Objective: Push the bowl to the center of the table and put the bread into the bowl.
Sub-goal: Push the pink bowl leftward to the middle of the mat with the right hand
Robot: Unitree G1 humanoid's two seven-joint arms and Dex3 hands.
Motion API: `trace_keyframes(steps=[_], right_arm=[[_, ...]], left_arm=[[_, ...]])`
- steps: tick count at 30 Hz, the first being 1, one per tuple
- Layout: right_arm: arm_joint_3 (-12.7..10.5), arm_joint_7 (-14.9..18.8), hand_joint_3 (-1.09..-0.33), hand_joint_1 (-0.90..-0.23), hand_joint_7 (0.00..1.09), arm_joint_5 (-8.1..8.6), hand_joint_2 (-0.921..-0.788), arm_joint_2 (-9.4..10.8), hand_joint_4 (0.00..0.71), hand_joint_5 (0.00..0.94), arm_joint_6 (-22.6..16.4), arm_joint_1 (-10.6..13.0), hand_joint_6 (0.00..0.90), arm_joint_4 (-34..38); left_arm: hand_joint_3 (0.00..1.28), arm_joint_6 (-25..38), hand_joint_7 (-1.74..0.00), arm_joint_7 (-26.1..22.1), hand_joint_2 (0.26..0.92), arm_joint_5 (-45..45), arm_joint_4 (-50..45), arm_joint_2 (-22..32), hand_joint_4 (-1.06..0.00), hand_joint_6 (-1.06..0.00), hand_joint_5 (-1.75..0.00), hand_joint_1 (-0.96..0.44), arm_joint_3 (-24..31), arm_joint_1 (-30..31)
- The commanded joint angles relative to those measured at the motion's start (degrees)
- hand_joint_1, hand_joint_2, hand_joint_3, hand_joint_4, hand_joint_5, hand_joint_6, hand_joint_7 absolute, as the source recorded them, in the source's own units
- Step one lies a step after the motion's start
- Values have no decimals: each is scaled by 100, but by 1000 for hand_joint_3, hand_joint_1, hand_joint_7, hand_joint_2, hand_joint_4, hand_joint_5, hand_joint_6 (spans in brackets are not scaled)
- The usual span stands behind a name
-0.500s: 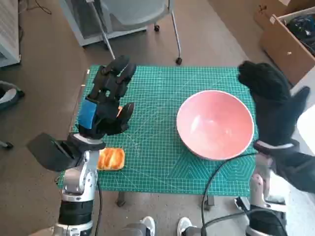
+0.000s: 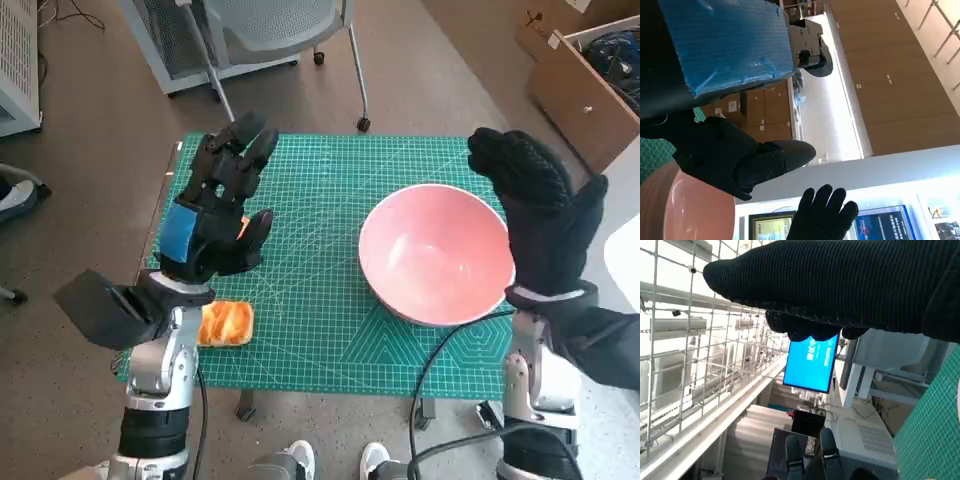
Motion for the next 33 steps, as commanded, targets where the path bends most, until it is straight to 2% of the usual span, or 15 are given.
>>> trace_keyframes(steps=[1,13,23,27,33], right_arm=[[11,47,-566,-488,428,45,-921,-4,338,9,135,10,166,88],[76,88,-554,-517,439,52,-921,49,342,8,124,6,163,124],[167,253,-546,-501,448,93,-921,126,342,6,83,50,165,237],[59,330,-546,-492,450,190,-921,26,342,5,127,66,165,254],[-160,199,-556,-484,452,136,-921,-100,336,2,77,79,152,247]], left_arm=[[737,-72,-635,8,669,61,-45,-6,1,1,-302,-452,0,58],[730,-14,-606,1,674,22,-69,0,1,1,-292,-457,2,38],[716,-1,-597,-35,680,-32,-22,-2,1,1,-272,-456,13,18],[714,19,-596,-40,682,-62,-31,-1,1,1,-271,-455,30,14],[710,-13,-611,-42,684,-51,-24,6,1,1,-271,-450,41,26]])
